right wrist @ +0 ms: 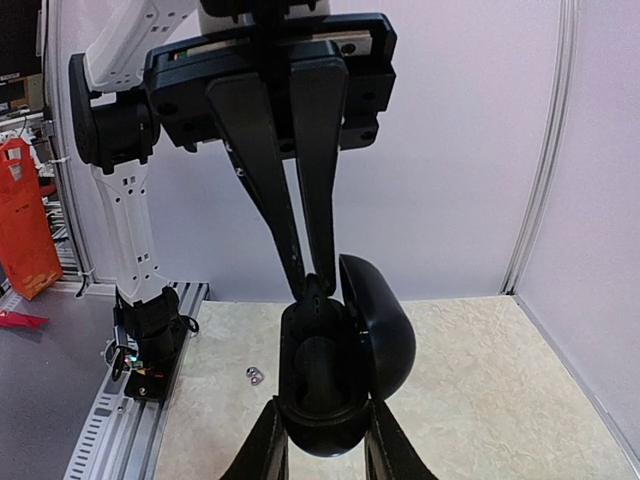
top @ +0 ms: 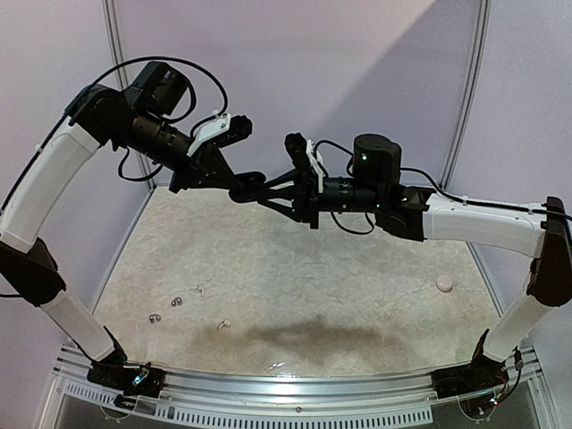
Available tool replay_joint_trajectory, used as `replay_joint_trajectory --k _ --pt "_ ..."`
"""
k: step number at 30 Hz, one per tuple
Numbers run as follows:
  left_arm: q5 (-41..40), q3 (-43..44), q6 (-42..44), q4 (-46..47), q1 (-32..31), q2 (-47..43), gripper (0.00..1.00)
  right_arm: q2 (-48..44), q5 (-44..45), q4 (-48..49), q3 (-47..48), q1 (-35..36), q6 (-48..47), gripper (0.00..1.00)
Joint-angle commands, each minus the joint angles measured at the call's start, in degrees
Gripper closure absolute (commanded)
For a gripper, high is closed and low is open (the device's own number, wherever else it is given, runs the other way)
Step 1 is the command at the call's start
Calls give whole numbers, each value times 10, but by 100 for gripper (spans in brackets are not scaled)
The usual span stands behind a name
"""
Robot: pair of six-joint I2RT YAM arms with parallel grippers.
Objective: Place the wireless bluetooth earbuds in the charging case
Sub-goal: Insert the left earbud into the left side groove of the charging case, then place the charging case with the earbuds at the center of the board.
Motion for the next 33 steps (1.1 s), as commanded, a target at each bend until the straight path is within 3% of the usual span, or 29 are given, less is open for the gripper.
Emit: replay_joint_trajectory --k 1,9,14,17,26,33 --pt "-13 -13 -7 -124 3 0 100 -18 2 27 -3 -1 4 100" --pt "-8 -33 -20 -96 0 -3 100 -13 -5 37 3 -1 8 100" --pt "-11 -15 -14 -92 0 -8 70 -15 0 27 1 -1 4 100" --pt "-21 4 -12 -86 1 -11 62 -14 2 27 -1 -1 3 100" --pt "-24 58 -1 -70 8 -27 57 -14 8 19 -4 -2 3 100" --pt "23 39 -76 18 118 -28 58 -22 -13 13 2 2 -11 100"
